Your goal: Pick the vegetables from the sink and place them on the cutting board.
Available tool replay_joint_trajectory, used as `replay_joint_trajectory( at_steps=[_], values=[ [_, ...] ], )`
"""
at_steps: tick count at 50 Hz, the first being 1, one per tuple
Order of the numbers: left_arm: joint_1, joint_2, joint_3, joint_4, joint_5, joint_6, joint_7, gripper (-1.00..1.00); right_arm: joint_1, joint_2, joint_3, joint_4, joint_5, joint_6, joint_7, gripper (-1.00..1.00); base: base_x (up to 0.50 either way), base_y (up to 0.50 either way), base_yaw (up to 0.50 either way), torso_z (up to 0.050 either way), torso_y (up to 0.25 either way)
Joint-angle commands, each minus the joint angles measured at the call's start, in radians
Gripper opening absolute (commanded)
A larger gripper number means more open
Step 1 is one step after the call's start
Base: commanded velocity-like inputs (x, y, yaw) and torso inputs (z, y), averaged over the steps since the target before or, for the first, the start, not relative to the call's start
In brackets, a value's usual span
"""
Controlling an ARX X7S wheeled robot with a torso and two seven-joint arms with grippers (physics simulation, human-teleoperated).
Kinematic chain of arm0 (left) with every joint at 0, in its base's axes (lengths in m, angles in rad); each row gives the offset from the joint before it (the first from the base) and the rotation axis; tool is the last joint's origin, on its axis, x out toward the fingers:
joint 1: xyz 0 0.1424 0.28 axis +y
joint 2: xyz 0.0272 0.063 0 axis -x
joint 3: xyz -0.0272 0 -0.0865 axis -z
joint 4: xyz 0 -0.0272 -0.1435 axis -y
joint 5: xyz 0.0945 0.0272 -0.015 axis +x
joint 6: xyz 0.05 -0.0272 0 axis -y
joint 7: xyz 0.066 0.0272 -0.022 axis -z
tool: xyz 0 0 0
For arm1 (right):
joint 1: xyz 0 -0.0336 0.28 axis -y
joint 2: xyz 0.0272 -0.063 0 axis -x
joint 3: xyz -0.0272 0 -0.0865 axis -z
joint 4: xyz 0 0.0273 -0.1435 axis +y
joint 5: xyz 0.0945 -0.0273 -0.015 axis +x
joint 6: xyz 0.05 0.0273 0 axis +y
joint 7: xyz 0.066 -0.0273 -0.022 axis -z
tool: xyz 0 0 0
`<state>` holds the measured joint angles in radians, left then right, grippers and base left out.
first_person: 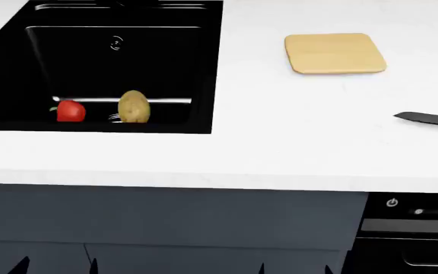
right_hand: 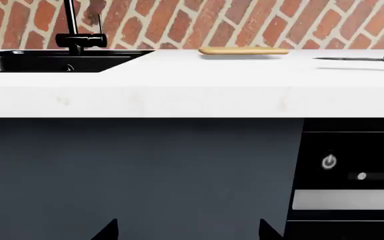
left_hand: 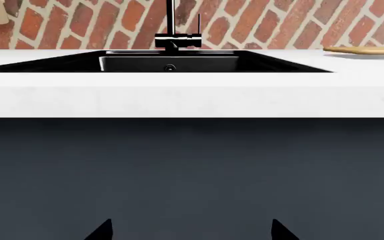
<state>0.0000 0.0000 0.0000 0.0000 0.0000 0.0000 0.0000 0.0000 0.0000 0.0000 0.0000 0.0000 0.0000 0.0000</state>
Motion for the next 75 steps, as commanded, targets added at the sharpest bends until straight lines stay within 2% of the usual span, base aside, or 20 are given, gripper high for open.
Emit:
replay_joint_trajectory(
  at_steps=[1, 12, 26, 41, 48, 49, 50, 52, 54, 56, 61, 63, 65, 75],
  values=[
    [-0.011, -0.012, 0.021, -0.012, -0.013, -0.003, -0.029, 1.0, -0.003, 0.015, -0.017, -0.007, 0.018, -0.011, 0.021, 1.0, 0.0, 0.0, 0.0, 0.0, 0.0],
    [-0.015, -0.043, 0.058, -0.014, -0.049, -0.024, -0.072, 1.0, 0.004, 0.05, -0.061, -0.004, 0.048, -0.028, 0.046, 1.0, 0.0, 0.0, 0.0, 0.0, 0.0],
    [-0.019, -0.066, 0.082, -0.006, -0.075, -0.043, -0.1, 1.0, 0.007, 0.07, -0.082, 0.002, 0.071, -0.013, 0.075, 1.0, 0.0, 0.5, 0.0, 0.0, 0.0],
    [-0.024, -0.09, 0.119, -0.025, -0.039, -0.037, -0.147, 1.0, 0.007, 0.089, -0.105, 0.004, 0.072, -0.014, 0.102, 1.0, 0.0, 0.5, 0.0, 0.0, 0.0],
    [-0.022, -0.097, 0.133, -0.036, -0.047, -0.003, -0.15, 1.0, 0.004, 0.099, -0.117, -0.001, 0.071, -0.017, 0.118, 1.0, 0.0, 0.02, 0.0, 0.0, 0.0],
    [-0.017, -0.083, 0.125, -0.043, -0.108, 0.013, -0.117, 1.0, 0.004, 0.1, -0.118, -0.002, 0.071, -0.018, 0.12, 1.0, 0.0, 0.0, 0.0, 0.0, 0.0],
    [-0.018, -0.103, 0.149, -0.041, -0.051, 0.022, -0.129, 1.0, 0.003, 0.101, -0.12, -0.003, 0.071, -0.015, 0.122, 1.0, 0.0, 0.0, 0.0, 0.0, 0.0],
    [0.006, -0.105, 0.152, -0.001, -0.149, 0.035, -0.055, 1.0, 0.003, 0.105, -0.125, -0.007, 0.068, -0.012, 0.125, 1.0, 0.0, 0.0, 0.0, 0.037, 0.0],
    [0.005, -0.114, 0.158, 0.0, -0.12, 0.037, -0.073, 1.0, 0.004, 0.107, -0.129, -0.007, 0.066, -0.011, 0.127, 1.0, 0.0, 0.0, 0.0, 0.05, 0.0],
    [-0.015, -0.122, 0.188, -0.034, 0.018, 0.042, -0.152, 1.0, 0.007, 0.109, -0.133, -0.003, 0.069, -0.008, 0.127, 1.0, 0.0, 0.0, 0.0, 0.05, 0.0],
    [-0.009, -0.122, 0.184, -0.008, -0.049, 0.05, -0.118, 1.0, 0.007, 0.115, -0.141, -0.003, 0.069, -0.004, 0.132, 1.0, 0.0, 0.0, 0.0, 0.05, 0.0],
    [-0.007, -0.135, 0.206, -0.017, 0.038, 0.043, -0.163, 1.0, 0.008, 0.116, -0.143, -0.006, 0.073, -0.002, 0.134, 1.0, 0.0, 0.0, 0.0, 0.05, 0.0],
    [-0.004, -0.132, 0.19, -0.005, -0.006, 0.046, -0.152, 1.0, 0.009, 0.118, -0.145, -0.005, 0.074, 0.0, 0.136, 1.0, 0.0, 0.0, 0.0, 0.05, 0.0],
    [0.001, -0.143, 0.195, -0.002, 0.001, 0.057, -0.171, 1.0, 0.011, 0.129, -0.16, -0.007, 0.071, -0.002, 0.145, 1.0, 0.0, 0.0, 0.0, 0.05, 0.0]
  ],
)
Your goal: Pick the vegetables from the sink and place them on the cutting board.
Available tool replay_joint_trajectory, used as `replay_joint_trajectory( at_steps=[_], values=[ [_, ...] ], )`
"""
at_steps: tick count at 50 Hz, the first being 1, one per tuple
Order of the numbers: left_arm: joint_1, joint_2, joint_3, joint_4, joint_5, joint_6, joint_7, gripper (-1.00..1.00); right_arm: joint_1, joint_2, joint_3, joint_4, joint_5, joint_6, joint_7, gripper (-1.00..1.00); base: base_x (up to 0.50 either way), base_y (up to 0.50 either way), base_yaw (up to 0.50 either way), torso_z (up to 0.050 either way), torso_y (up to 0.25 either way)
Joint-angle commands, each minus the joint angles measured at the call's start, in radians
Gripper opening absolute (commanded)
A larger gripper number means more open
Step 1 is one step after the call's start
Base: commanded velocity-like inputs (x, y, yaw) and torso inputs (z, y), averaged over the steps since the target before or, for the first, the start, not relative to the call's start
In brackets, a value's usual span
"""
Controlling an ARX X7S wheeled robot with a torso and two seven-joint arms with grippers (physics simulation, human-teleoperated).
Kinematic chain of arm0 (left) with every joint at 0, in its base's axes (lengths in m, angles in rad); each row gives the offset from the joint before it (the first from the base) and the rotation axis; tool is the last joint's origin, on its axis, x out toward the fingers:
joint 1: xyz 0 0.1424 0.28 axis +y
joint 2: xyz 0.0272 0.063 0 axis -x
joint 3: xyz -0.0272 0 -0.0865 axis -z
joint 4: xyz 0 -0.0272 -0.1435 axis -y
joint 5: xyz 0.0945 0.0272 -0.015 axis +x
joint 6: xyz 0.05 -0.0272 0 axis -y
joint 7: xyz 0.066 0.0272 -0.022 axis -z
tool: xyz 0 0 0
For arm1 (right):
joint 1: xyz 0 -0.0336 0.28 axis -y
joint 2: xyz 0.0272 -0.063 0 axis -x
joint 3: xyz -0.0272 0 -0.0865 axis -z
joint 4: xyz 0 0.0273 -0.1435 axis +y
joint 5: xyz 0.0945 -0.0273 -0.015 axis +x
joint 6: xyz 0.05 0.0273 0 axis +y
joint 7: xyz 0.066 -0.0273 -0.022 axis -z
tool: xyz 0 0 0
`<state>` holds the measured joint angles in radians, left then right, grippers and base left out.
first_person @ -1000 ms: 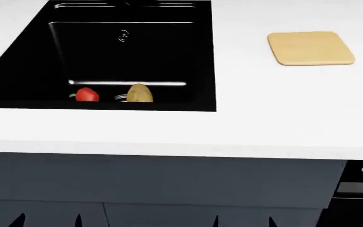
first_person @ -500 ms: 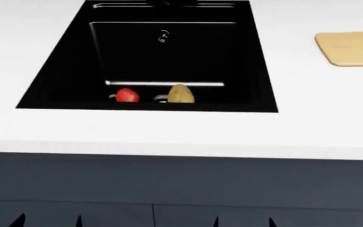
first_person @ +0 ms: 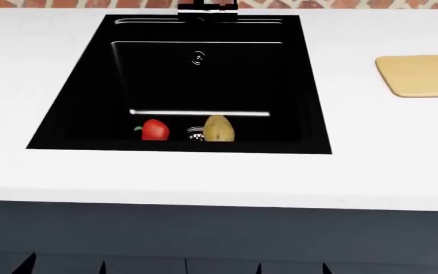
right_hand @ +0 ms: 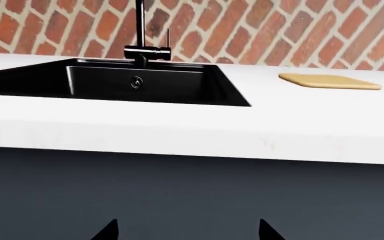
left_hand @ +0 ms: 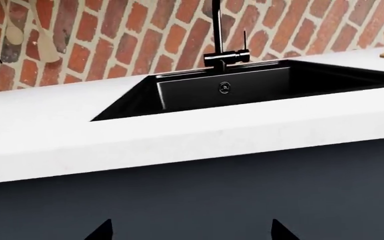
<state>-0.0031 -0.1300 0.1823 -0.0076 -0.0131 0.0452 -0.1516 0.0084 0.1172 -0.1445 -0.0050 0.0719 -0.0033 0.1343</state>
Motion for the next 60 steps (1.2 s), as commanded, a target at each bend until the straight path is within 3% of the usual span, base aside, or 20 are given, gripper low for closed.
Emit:
replay_joint_trajectory(
  at_steps=[1, 14, 15, 17, 20, 23, 29, 35, 40, 43, 44, 52, 60],
  values=[
    [0.001, -0.012, 0.014, 0.004, 0.013, 0.01, -0.019, 1.0, 0.002, 0.012, -0.017, -0.003, -0.002, 0.001, 0.012, 1.0, 0.0, 0.0, 0.0, 0.05, 0.0],
    [-0.006, -0.011, 0.011, 0.002, 0.014, 0.001, -0.056, 1.0, 0.003, 0.012, -0.012, -0.003, 0.014, -0.01, 0.041, 1.0, 0.0, 0.0, 0.0, 0.05, 0.0],
    [-0.022, 0.009, -0.019, 0.001, -0.029, -0.069, -0.071, 1.0, 0.011, 0.0, 0.013, 0.002, 0.072, -0.021, 0.027, 1.0, 0.0, 0.0, 0.0, 0.0, 0.0],
    [-0.032, 0.018, -0.071, 0.085, -0.191, -0.132, -0.019, 1.0, 0.047, 0.013, -0.018, -0.026, 0.01, 0.055, 0.055, 1.0, 0.0, 0.0, 0.0, 0.0, 0.0],
    [-0.114, -0.01, -0.009, 0.22, -0.135, -0.332, -0.042, 1.0, 0.098, 0.018, 0.026, -0.154, 0.072, 0.158, 0.063, 1.0, 0.0, 0.0, 0.0, 0.0, 0.0],
    [-0.166, -0.045, 0.021, 0.374, -0.151, -0.531, -0.041, 1.0, 0.2, 0.047, 0.03, -0.307, 0.084, 0.361, 0.076, 1.0, 0.0, 0.0, 0.0, 0.0, 0.0],
    [-0.352, -0.026, -0.083, 0.578, -0.323, -0.868, -0.064, 1.0, 0.394, 0.084, 0.06, -0.474, 0.155, 0.654, 0.071, 1.0, 0.0, 0.0, 0.0, 0.0, 0.0],
    [-0.638, -0.075, -0.141, 0.461, -0.412, -1.055, -0.011, 1.0, 0.6, 0.169, 0.079, -0.445, 0.224, 0.816, -0.02, 1.0, 0.0, 0.0, 0.0, 0.0, 0.0],
    [-0.77, -0.12, -0.141, 0.383, -0.425, -1.119, 0.022, 1.0, 0.732, 0.204, 0.162, -0.401, 0.328, 0.971, -0.077, 1.0, 0.0, 0.0, 0.0, 0.0, 0.0],
    [-0.851, -0.103, -0.228, 0.302, -0.485, -1.188, 0.038, 1.0, 0.787, 0.247, 0.142, -0.359, 0.324, 1.008, -0.099, 1.0, 0.0, 0.0, 0.0, 0.0, 0.0],
    [-0.869, -0.13, -0.18, 0.279, -0.451, -1.164, 0.043, 1.0, 0.803, 0.267, 0.12, -0.342, 0.314, 1.021, -0.106, 1.0, 0.0, 0.0, 0.0, 0.0, 0.0],
    [-0.974, -0.148, -0.148, 0.169, -0.449, -1.196, 0.071, 1.0, 0.81, 0.292, 0.126, -0.288, 0.321, 1.017, -0.134, 1.0, 0.03, 0.0, 0.0, 0.0, 0.0],
    [-0.98, -0.171, -0.114, 0.12, -0.427, -1.164, 0.085, 1.0, 0.811, 0.29, 0.113, -0.267, 0.33, 1.031, -0.144, 1.0, 0.42, 0.0, 0.0, 0.0, 0.0]
  ],
)
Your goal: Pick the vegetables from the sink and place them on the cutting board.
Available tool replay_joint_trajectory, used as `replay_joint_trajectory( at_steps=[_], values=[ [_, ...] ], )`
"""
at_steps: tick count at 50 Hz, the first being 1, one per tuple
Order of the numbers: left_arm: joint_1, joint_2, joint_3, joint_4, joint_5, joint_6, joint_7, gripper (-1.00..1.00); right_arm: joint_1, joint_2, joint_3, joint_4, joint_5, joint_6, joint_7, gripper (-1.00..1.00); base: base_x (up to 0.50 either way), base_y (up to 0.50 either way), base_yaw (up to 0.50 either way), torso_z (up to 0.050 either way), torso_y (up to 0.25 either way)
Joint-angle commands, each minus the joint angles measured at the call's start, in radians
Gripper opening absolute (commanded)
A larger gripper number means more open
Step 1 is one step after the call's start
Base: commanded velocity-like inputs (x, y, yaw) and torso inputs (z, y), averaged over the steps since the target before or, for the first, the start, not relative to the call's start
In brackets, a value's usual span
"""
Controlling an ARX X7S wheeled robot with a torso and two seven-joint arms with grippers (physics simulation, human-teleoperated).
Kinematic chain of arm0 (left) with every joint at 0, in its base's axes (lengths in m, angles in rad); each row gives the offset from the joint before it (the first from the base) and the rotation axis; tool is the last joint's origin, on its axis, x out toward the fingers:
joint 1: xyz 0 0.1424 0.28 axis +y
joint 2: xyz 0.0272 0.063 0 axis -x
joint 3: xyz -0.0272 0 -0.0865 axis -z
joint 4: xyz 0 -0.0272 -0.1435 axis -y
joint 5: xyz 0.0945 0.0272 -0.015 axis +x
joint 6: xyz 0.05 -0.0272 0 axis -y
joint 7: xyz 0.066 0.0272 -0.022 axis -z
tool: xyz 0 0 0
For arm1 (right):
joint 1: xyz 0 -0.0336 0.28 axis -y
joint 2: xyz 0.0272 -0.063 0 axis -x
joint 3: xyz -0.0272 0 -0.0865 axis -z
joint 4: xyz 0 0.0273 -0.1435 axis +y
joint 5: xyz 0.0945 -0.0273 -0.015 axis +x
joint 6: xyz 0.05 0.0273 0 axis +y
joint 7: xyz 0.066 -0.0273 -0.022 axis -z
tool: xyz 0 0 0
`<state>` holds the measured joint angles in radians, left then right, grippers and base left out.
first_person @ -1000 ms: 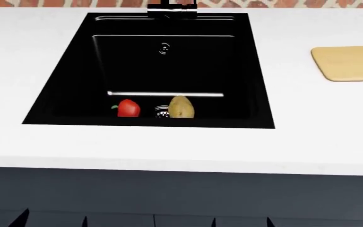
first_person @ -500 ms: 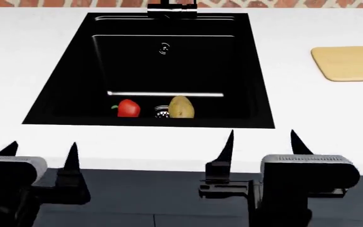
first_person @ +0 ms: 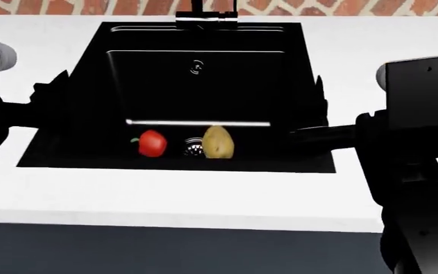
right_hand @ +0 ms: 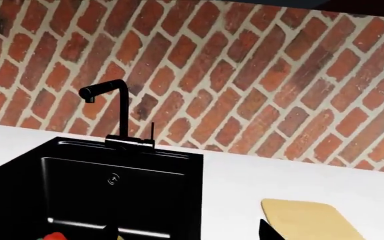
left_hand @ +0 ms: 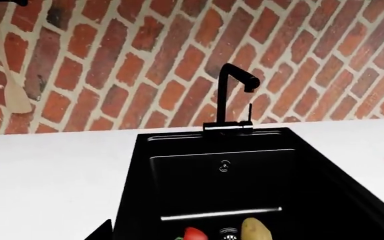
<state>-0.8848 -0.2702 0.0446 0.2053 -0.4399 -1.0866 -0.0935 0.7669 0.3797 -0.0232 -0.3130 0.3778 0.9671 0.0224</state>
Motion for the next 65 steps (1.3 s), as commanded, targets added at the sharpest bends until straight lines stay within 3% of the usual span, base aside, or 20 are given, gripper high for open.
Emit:
replay_joint_trajectory(
  at_steps=[1, 29, 65],
  values=[
    [-0.099, -0.033, 0.022, -0.099, 0.0, -0.03, 0.029, 1.0, 0.053, 0.026, -0.009, 0.045, 0.024, 0.059, -0.032, 1.0, 0.45, 0.0, 0.0, 0.0, 0.0],
    [-0.102, -0.052, 0.073, -0.234, 0.033, 0.062, 0.064, 1.0, 0.103, 0.011, -0.082, 0.195, -0.011, -0.021, -0.059, 1.0, 0.45, 0.0, 0.0, 0.0, 0.001],
    [-0.052, -0.089, 0.06, -0.199, 0.015, 0.047, 0.059, 1.0, 0.061, 0.029, -0.078, 0.092, 0.027, 0.065, -0.041, 1.0, 0.43, 0.0, 0.0, 0.0, 0.001]
  ],
)
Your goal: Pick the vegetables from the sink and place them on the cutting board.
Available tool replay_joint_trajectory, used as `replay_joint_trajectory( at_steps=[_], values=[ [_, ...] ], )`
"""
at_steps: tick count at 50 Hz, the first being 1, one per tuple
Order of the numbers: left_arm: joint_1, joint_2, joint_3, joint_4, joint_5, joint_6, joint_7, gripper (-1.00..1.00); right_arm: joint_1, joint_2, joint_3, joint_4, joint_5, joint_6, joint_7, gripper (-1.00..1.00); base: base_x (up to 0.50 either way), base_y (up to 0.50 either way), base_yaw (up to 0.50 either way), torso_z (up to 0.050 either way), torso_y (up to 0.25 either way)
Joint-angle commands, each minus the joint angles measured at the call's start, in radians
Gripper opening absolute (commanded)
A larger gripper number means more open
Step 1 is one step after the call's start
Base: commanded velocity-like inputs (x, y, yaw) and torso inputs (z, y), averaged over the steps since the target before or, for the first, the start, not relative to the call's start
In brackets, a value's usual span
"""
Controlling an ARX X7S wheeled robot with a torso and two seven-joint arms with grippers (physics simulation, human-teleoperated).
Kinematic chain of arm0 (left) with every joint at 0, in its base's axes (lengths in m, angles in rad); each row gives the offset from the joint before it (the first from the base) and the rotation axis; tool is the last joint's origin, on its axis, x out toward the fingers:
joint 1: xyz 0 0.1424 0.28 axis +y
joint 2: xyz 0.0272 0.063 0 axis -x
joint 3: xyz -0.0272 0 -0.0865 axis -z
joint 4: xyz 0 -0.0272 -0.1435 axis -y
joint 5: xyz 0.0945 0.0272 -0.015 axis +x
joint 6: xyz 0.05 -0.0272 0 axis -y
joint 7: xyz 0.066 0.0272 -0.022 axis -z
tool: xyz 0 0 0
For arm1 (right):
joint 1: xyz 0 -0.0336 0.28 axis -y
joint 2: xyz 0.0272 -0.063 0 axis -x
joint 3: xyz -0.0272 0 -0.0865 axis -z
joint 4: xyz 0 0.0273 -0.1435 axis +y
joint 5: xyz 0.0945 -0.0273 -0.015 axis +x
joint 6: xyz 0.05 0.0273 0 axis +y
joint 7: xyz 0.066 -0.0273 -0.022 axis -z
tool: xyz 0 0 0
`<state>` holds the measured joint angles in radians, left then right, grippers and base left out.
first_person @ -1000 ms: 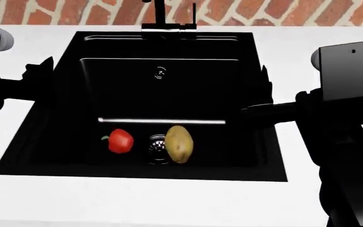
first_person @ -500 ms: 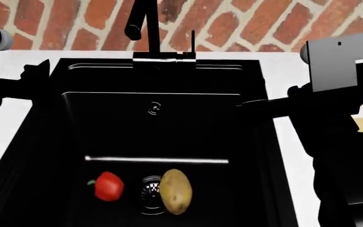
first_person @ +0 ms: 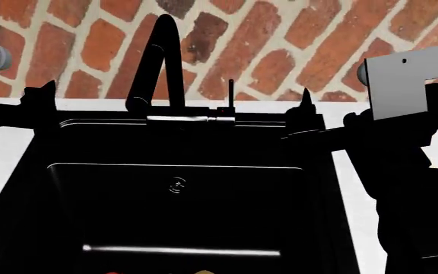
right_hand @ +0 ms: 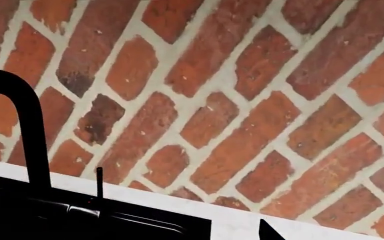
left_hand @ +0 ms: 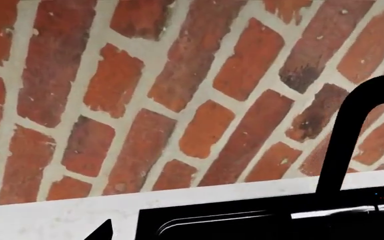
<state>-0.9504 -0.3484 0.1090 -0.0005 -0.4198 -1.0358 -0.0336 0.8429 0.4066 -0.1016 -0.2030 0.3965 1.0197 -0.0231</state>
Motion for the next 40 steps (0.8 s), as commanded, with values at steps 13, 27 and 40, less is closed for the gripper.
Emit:
replay_joint_trajectory(
  at_steps=[13, 27, 40],
  values=[
    [0.043, -0.024, -0.018, 0.076, -0.036, -0.064, -0.009, 1.0, -0.002, -0.003, -0.042, -0.121, 0.099, 0.19, -0.029, 1.0, 0.19, 0.0, 0.0, 0.0, 0.001],
    [0.049, -0.019, 0.002, 0.09, -0.047, -0.082, -0.008, 1.0, -0.039, -0.051, -0.204, -0.15, 0.175, 0.326, -0.071, 1.0, 0.0, 0.0, 0.0, 0.0, 0.0],
    [0.058, -0.026, -0.002, 0.096, -0.06, -0.088, -0.002, 1.0, -0.056, -0.085, -0.328, 0.096, 0.128, 0.181, -0.152, 1.0, 0.0, 0.0, 0.0, 0.0, 0.0]
  ],
)
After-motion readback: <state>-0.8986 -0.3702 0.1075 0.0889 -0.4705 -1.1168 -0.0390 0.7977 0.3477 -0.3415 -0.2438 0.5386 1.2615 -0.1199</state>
